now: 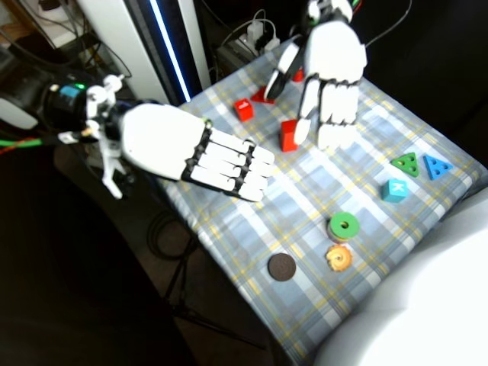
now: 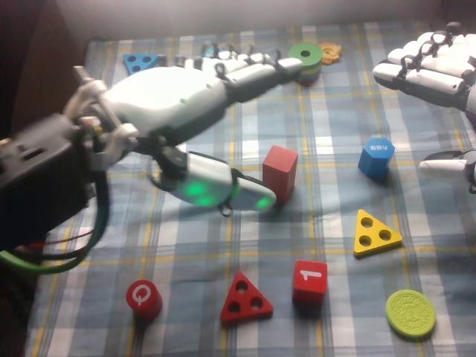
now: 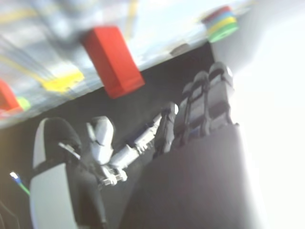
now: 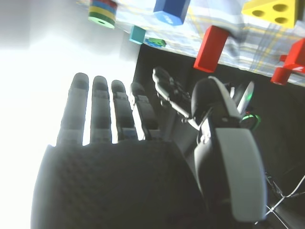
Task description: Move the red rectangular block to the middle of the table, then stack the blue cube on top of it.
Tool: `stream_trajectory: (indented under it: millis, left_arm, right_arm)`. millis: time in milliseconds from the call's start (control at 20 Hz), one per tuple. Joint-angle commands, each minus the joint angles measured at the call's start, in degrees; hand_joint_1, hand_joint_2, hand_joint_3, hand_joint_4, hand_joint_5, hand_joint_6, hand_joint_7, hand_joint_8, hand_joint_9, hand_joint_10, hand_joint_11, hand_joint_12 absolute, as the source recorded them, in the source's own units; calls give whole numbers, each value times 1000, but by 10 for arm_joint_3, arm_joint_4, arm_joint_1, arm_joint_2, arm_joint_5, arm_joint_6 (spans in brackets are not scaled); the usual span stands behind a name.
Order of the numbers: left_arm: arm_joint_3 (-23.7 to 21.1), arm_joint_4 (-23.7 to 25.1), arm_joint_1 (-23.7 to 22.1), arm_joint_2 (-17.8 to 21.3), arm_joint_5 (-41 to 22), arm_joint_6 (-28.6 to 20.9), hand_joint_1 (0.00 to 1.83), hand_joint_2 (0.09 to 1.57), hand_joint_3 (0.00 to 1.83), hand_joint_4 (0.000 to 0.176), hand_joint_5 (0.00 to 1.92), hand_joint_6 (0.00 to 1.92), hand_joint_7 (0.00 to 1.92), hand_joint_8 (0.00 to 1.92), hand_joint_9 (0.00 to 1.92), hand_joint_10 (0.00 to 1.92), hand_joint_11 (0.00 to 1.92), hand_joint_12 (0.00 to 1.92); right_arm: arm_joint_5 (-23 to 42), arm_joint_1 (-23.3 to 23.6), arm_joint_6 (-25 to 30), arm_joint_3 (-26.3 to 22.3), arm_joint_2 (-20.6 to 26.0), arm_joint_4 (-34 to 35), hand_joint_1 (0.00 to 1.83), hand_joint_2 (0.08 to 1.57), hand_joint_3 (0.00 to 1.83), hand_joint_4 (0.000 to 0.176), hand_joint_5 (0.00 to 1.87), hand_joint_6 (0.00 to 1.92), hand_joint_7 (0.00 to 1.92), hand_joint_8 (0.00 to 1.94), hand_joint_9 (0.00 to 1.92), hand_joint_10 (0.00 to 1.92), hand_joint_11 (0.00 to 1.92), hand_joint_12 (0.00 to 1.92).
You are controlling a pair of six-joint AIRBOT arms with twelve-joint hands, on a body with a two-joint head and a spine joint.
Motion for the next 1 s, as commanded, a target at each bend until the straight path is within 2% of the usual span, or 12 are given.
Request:
stream_trajectory:
  millis: [0, 150, 200, 250, 300, 400, 600, 650, 700, 800, 850, 950]
  left_arm:
    - [-3, 12, 3, 11, -102, -36, 736, 1026, 18, 82, 0, 0, 0, 0, 0, 0, 0, 0]
    - [-8, 27, 34, 44, -176, -155, 790, 1155, 22, 65, 0, 0, 0, 0, 0, 0, 0, 0]
    - [-10, 29, 44, 52, -200, -180, 816, 1178, 24, 88, 0, 0, 0, 0, 0, 0, 0, 0]
    - [-13, 29, 52, 59, -221, -194, 841, 1180, 19, 93, 0, 0, 0, 0, 0, 0, 0, 0]
    - [-19, 28, 59, 66, -240, -198, 849, 1186, 20, 82, 0, 0, 0, 0, 0, 0, 0, 0]
    - [-28, 28, 66, 74, -262, -199, 805, 1214, 22, 60, 0, 0, 0, 0, 0, 0, 0, 0]
    - [-34, 24, 76, 83, -287, -202, 841, 1224, 10, 75, 0, 0, 0, 0, 0, 0, 0, 0]
    - [-35, 22, 79, 85, -292, -205, 868, 1232, 11, 83, 0, 0, 0, 0, 0, 0, 0, 0]
    - [-35, 19, 83, 87, -298, -208, 872, 1238, 12, 67, 0, 0, 0, 0, 0, 0, 0, 0]
    - [-36, 14, 87, 89, -306, -210, 873, 1233, 8, 57, 0, 0, 0, 0, 0, 0, 0, 0]
    - [-36, 11, 89, 89, -308, -210, 872, 1235, 8, 41, 0, 0, 0, 0, 0, 0, 0, 0]
    - [-36, 10, 92, 90, -311, -213, 872, 1233, 6, 47, 0, 0, 0, 0, 0, 0, 0, 0]
  right_arm:
    - [67, 5, -1, -1, 0, 2, 464, 1229, 0, 0, 0, 0, 0, 0, 0, 0, 9, 5]
    - [63, 7, 2, 2, -4, 0, 536, 1206, 0, 0, 0, 0, 0, 0, 11, 5, 0, 0]
    - [59, 8, 15, 9, -10, -7, 542, 1200, 0, 0, 0, 0, 16, 6, 39, 18, 0, 0]
    - [55, 9, 41, 21, -19, -19, 592, 1192, 0, 0, 0, 0, 52, 20, 66, 31, 3, 1]
    - [51, 10, 62, 31, -28, -28, 616, 1194, 0, 0, 0, 0, 80, 29, 94, 46, 39, 20]
    - [39, 14, 69, 42, -41, -33, 752, 1161, 0, 0, 48, 15, 140, 25, 106, 112, 1, 543]
    - [-11, 39, 71, 70, -74, -49, 852, 1164, 0, 0, 176, 20, 278, 19, 206, 166, 0, 943]
    - [-25, 46, 71, 75, -80, -56, 847, 1170, 1, 0, 195, 17, 302, 16, 219, 176, 0, 991]
    - [-41, 53, 71, 81, -88, -64, 778, 1203, 6, 0, 174, 5, 280, 3, 183, 158, 0, 818]
    - [-67, 64, 71, 93, -103, -78, 785, 1206, 4, 0, 203, 15, 307, 12, 201, 162, 0, 774]
    - [-78, 68, 71, 100, -111, -81, 822, 1195, 0, 0, 271, 30, 383, 27, 263, 195, 0, 870]
    - [-93, 73, 71, 113, -126, -83, 845, 1185, 0, 0, 323, 43, 434, 34, 291, 226, 0, 974]
